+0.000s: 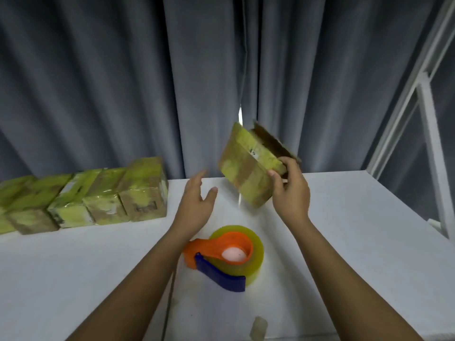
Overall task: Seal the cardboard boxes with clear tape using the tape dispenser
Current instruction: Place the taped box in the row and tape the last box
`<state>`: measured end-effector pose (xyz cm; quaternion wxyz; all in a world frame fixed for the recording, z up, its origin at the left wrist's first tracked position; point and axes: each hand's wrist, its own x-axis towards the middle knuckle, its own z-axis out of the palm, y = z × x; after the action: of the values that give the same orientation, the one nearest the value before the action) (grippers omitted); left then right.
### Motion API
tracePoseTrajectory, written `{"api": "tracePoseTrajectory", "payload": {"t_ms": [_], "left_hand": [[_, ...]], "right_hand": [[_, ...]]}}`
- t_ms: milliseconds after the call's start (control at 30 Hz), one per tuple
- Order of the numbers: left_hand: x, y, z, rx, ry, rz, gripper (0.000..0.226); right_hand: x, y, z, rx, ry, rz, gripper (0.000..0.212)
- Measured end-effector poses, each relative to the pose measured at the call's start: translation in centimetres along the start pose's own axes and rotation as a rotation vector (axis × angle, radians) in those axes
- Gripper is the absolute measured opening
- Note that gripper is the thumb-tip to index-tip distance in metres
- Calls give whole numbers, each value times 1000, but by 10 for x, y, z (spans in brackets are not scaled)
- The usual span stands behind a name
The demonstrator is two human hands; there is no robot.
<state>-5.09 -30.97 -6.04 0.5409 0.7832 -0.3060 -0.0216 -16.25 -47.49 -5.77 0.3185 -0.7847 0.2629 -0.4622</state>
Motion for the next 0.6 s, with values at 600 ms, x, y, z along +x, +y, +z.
{"api": "tracePoseTrajectory", "payload": {"t_ms": [600], "left_hand": [[-155,-105,-213,33,373,6,24]], "right_hand": [[-191,-137,111,293,-489,-208,22]]}}
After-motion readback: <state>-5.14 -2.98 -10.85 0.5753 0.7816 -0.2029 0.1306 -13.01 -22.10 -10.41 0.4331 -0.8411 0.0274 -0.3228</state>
